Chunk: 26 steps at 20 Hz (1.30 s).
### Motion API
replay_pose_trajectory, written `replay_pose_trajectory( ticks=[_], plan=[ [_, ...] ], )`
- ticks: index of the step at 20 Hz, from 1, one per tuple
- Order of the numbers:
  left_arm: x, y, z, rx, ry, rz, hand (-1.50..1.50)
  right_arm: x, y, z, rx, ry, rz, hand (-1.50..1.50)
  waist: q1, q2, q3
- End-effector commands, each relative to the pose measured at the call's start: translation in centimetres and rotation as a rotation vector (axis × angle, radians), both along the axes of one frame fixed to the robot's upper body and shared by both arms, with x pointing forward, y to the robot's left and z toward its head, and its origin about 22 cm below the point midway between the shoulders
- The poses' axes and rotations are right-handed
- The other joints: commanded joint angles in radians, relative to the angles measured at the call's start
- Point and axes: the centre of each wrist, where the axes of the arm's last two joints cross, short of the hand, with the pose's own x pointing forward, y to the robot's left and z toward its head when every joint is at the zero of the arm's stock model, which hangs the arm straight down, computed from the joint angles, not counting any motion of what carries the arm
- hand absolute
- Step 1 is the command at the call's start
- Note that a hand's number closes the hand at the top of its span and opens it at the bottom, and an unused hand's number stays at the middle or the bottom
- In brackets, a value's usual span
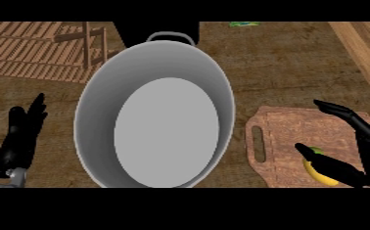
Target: Pick the lemon from the cutting board and place it in the pot
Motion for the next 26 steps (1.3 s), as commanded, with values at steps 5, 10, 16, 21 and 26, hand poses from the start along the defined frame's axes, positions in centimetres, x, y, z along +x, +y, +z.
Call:
replay_pose_trajectory(
  ticks=[5,10,16,21,26],
  plan=[
    [0.8,-0.6,0.4,0.018,0.048,-0.006,0.0,-8.4,-2.9,3.3,-0.229,-0.007,0.028,-1.5,0.017,0.001,-0.003],
    [0.9,0.4,1.3,0.024,0.031,-0.014,0.0,-9.6,-4.7,5.9,-0.511,0.14,-0.086,-1.5,0.03,0.002,-0.005],
    [2.3,0.4,1.1,0.03,0.037,-0.016,0.0,-9.9,-2.8,9.7,-0.744,0.346,-0.064,-1.5,0.035,0.008,-0.006],
    [2.6,0.7,3.0,0.044,0.005,-0.045,0.0,-10.8,-0.6,10.6,-0.826,0.558,0.02,-1.5,0.057,0.007,-0.004],
    [3.0,-1.5,0.4,0.021,0.015,-0.043,0.0,-9.9,-0.5,10.9,-0.855,0.605,-0.045,-1.5,0.057,0.009,-0.002]
  ],
)
